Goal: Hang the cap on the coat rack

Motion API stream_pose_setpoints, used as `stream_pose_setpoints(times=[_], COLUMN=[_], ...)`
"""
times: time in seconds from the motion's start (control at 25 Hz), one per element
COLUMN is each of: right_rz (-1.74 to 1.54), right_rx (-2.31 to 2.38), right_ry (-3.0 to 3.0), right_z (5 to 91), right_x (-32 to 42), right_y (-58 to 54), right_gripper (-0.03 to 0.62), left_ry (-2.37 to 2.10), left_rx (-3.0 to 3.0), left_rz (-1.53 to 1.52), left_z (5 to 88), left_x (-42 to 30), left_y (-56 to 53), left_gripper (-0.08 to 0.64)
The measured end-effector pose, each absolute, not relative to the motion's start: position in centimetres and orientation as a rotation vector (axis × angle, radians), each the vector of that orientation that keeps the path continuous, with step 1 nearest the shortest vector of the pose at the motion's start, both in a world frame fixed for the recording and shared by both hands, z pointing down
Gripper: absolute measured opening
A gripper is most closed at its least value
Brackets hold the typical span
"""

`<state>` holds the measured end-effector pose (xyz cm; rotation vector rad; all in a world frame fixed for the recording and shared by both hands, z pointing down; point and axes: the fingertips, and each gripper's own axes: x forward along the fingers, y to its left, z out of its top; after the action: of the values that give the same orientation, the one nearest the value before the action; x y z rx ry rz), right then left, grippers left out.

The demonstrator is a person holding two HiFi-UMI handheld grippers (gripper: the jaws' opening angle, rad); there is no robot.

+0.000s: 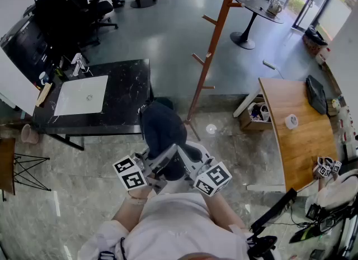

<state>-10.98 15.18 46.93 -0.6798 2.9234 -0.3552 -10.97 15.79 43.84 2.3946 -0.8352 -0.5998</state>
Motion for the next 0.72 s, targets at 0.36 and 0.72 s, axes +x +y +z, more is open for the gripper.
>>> stream_pose_setpoints(times=[0.36, 0.72], right_rz=[-0.36, -0.331], right_rx=[-0.644, -0.511], right_ry=[2.911, 2.913], right_z=[46.5, 44.6], right_x=[-6.8, -1.7], right_y=[6.1, -4.7], right_gripper=[0.032, 0.032], left_ry=[-0.865, -0.97], left_rx=[2.405, 2.424], left_rz=[-0.584, -0.607], left_z=[43.4, 41.5], left_x=[-6.7, -1.5], left_y=[6.7, -4.0], left_gripper=[0.012, 0.012])
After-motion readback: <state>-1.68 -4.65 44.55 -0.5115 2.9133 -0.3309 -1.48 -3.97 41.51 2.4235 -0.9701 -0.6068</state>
